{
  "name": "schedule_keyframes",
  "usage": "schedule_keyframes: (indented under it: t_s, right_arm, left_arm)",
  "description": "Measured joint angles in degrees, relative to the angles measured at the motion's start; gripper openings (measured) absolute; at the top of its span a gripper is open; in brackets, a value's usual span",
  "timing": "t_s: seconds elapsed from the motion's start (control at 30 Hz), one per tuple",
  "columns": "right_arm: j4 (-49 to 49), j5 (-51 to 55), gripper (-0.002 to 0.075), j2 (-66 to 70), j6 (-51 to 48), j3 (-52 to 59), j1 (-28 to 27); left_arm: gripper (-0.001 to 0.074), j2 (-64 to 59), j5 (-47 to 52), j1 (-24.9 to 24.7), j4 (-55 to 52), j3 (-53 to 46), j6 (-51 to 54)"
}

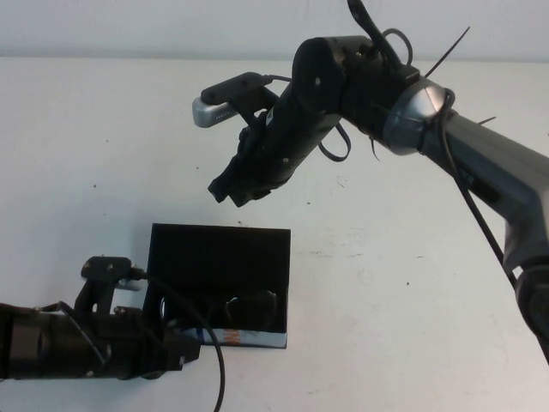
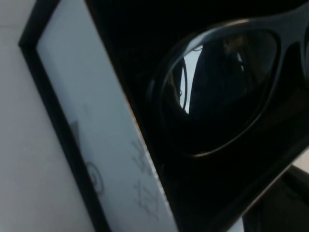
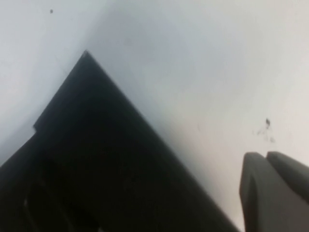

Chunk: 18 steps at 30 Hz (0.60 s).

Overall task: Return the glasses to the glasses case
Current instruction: Close the glasses case

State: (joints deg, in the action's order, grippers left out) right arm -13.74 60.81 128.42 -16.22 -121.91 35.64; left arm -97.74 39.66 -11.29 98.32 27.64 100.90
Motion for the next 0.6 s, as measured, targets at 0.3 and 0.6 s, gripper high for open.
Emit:
schedule_keyframes:
  t_s: [0.3,0.6]
  right_arm:
    - [-1.46,5.01,-0.0011,7.75,0.00,-8.19,0.00]
    - [-4.66,9.38,-0.0012,8.45,0.00,-10.33,-0.02]
  left_arm:
    - [0.0000,-0.04,0.00,0.00,0.08,0.10,1.18]
    - [0.0000,-0.13,0.03,0.00,0.08,0.10,1.18]
